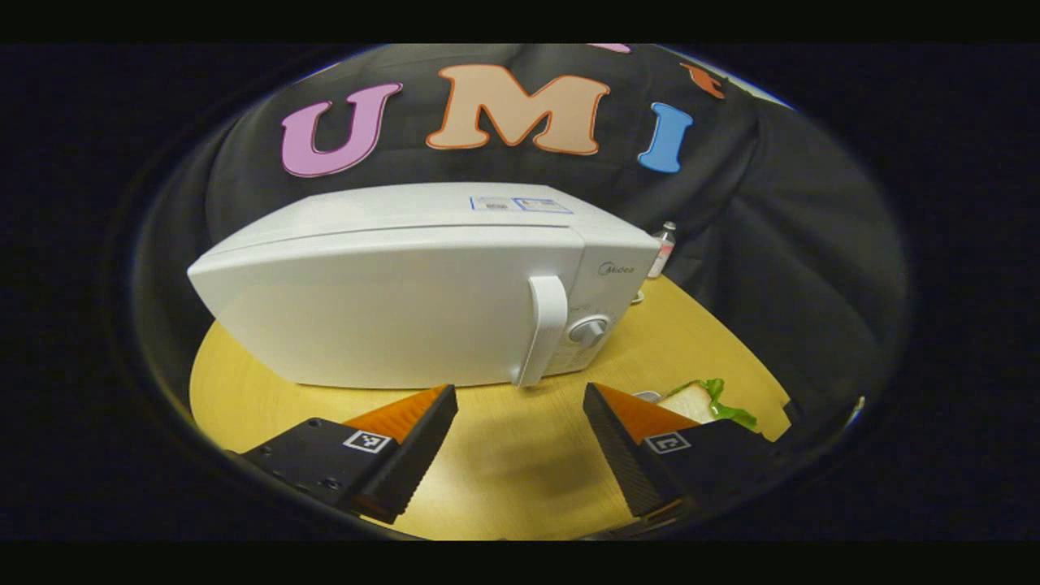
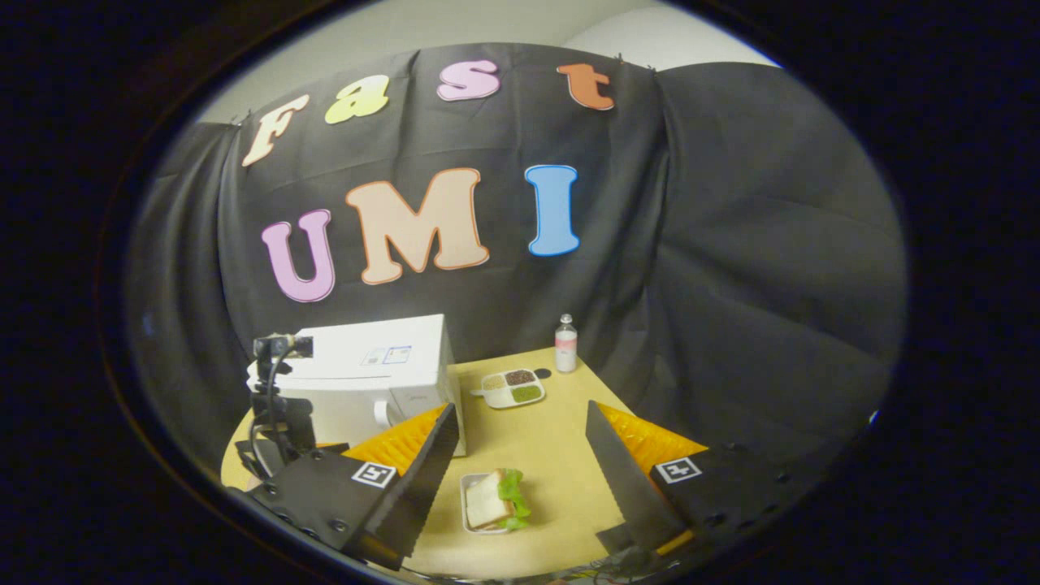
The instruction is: Open the microwave oven with the left hand, put the food in, and close the microwave oven.
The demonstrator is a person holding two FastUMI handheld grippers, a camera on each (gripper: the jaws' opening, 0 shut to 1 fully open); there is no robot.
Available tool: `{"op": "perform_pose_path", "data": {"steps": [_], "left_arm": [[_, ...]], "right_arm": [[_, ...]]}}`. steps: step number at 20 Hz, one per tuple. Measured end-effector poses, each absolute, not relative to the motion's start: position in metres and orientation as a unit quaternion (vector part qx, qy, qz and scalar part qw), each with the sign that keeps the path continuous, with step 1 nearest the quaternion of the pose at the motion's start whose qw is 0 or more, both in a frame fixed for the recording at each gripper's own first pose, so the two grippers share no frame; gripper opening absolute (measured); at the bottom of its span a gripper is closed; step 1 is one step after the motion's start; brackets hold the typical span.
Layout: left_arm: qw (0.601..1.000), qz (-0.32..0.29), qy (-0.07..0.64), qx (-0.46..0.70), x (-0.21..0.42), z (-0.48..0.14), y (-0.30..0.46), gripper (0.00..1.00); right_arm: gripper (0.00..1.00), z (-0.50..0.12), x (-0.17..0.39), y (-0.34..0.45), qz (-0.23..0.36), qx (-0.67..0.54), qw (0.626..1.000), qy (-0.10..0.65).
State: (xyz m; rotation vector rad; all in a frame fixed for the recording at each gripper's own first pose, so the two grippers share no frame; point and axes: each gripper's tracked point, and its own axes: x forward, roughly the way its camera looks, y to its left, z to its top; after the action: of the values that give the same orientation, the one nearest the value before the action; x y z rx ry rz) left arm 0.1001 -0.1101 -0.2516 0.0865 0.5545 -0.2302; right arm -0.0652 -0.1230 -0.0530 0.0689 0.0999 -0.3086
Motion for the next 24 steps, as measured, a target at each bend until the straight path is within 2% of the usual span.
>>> {"op": "perform_pose_path", "data": {"steps": [7, 8, 9, 10, 13, 14, 15, 16, 17, 18, 21, 22, 23, 24], "left_arm": [[0.943, -0.108, 0.310, 0.049, 0.142, -0.289, -0.122, 0.93], [0.943, -0.101, 0.314, 0.054, 0.145, -0.291, -0.120, 0.92], [0.942, -0.092, 0.318, 0.055, 0.149, -0.294, -0.118, 0.92], [0.941, -0.083, 0.323, 0.053, 0.151, -0.297, -0.116, 0.92], [0.939, -0.066, 0.334, 0.043, 0.158, -0.302, -0.111, 0.90], [0.940, -0.061, 0.334, 0.039, 0.161, -0.301, -0.110, 0.88], [0.940, -0.057, 0.334, 0.034, 0.163, -0.301, -0.109, 0.86], [0.940, -0.057, 0.335, 0.026, 0.165, -0.300, -0.110, 0.87], [0.940, -0.056, 0.336, 0.020, 0.166, -0.301, -0.110, 0.79], [0.939, -0.054, 0.340, 0.016, 0.167, -0.303, -0.110, 0.78], [0.936, -0.062, 0.347, 0.000, 0.170, -0.305, -0.120, 0.70], [0.935, -0.066, 0.347, -0.001, 0.171, -0.305, -0.124, 0.60], [0.935, -0.069, 0.348, 0.000, 0.172, -0.306, -0.128, 0.54], [0.935, -0.063, 0.349, 0.011, 0.174, -0.308, -0.128, 0.40]], "right_arm": [[0.94, -0.058, -0.074, -0.142, -0.194, 0.034, 0.979, 0.059], [0.99, -0.061, -0.074, -0.143, -0.196, 0.032, 0.978, 0.062], [0.94, -0.062, -0.073, -0.144, -0.198, 0.032, 0.978, 0.065], [0.99, -0.063, -0.071, -0.145, -0.198, 0.033, 0.977, 0.067], [0.99, -0.069, -0.067, -0.151, -0.203, 0.037, 0.975, 0.076], [0.94, -0.069, -0.065, -0.153, -0.206, 0.036, 0.975, 0.077], [0.94, -0.070, -0.064, -0.156, -0.207, 0.035, 0.974, 0.079], [0.99, -0.073, -0.063, -0.157, -0.209, 0.034, 0.974, 0.082], [0.99, -0.074, -0.061, -0.158, -0.208, 0.035, 0.974, 0.084], [0.94, -0.074, -0.058, -0.158, -0.207, 0.037, 0.974, 0.085], [0.94, -0.075, -0.057, -0.156, -0.199, 0.039, 0.975, 0.087], [0.94, -0.075, -0.057, -0.157, -0.199, 0.038, 0.975, 0.088], [0.94, -0.075, -0.057, -0.157, -0.199, 0.036, 0.975, 0.089], [0.94, -0.076, -0.056, -0.157, -0.198, 0.036, 0.975, 0.090]]}}
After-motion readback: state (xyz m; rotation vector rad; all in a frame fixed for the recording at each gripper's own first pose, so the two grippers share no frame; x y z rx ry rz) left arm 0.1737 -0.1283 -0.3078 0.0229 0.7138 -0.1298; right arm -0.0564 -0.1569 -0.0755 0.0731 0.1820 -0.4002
